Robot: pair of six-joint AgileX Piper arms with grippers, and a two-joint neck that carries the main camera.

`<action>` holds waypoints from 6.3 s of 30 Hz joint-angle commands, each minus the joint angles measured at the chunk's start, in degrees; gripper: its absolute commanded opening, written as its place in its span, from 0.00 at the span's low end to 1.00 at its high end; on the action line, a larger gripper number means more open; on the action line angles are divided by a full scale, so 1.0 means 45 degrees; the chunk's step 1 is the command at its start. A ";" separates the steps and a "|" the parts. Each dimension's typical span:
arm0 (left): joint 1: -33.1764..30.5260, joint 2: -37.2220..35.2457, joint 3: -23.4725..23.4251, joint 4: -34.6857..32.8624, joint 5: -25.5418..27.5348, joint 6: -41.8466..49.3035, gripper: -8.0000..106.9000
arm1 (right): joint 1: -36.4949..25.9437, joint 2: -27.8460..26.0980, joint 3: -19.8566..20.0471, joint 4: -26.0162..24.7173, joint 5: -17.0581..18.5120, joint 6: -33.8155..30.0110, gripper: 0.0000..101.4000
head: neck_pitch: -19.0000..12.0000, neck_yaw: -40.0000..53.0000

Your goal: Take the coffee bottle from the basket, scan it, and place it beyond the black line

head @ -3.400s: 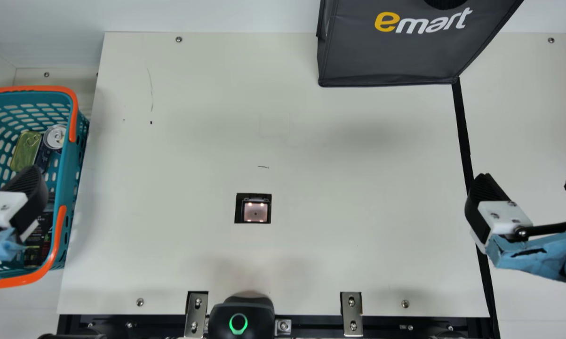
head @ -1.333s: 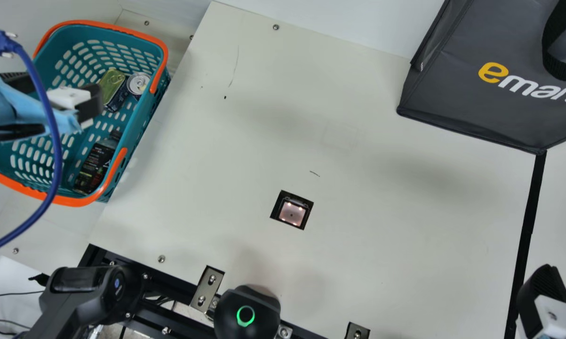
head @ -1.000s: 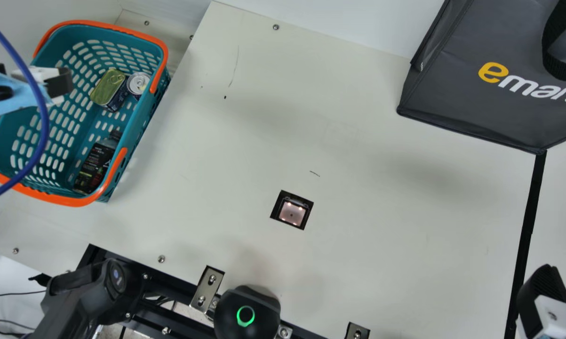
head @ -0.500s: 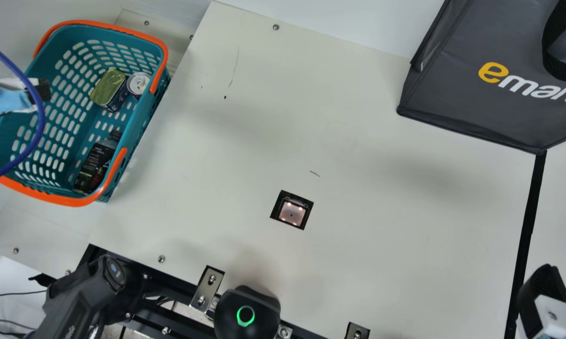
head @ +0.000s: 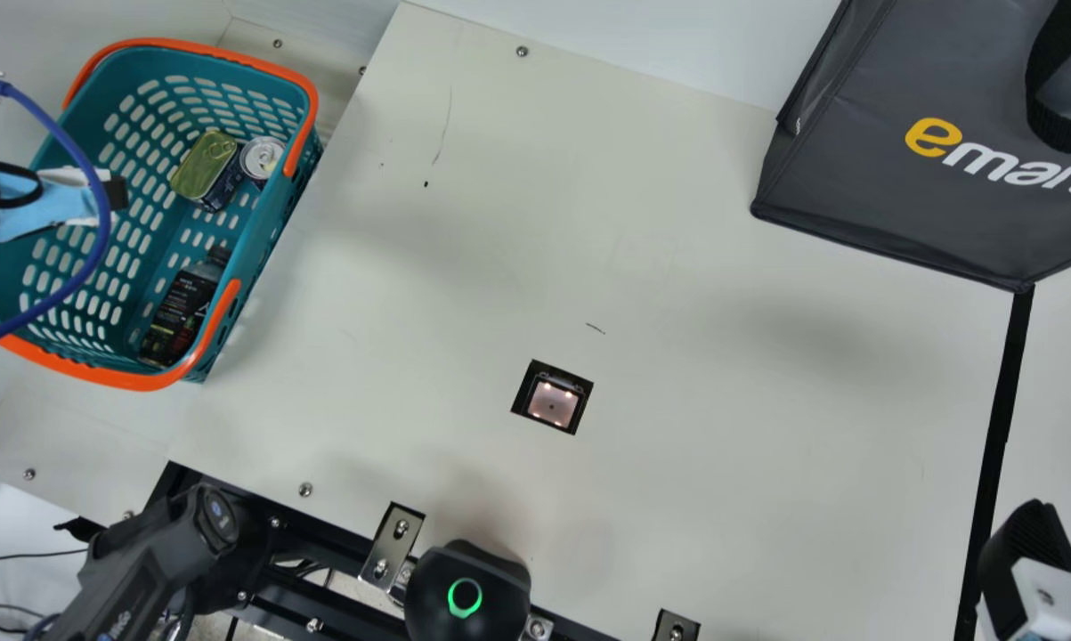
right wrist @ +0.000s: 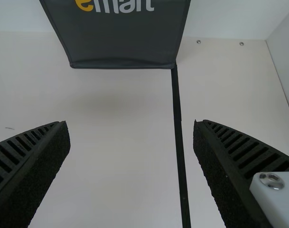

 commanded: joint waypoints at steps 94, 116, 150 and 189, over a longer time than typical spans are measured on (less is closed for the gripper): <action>-0.0137 1.1287 0.0829 -0.2868 -0.7267 0.6899 0.85 | 0.0000 0.0000 0.0000 -0.0010 -0.0025 0.0000 0.90 | -0.0349 0.0031; -0.0967 1.1962 0.0174 -0.1350 -0.7344 0.5470 0.85 | 0.0000 0.0000 0.0000 -0.0010 -0.0025 0.0000 0.90 | -0.0349 0.0031; -0.1728 1.1461 0.0936 0.0512 -0.7846 0.0477 0.85 | 0.0000 0.0000 0.0000 -0.0010 -0.0036 0.0000 0.90 | -0.0349 0.0031; -0.0752 1.1166 0.0693 -0.1114 -0.7506 0.2276 0.16 | 0.0000 0.0000 0.0000 -0.0010 -0.0036 0.0000 0.90 | -0.0349 0.0031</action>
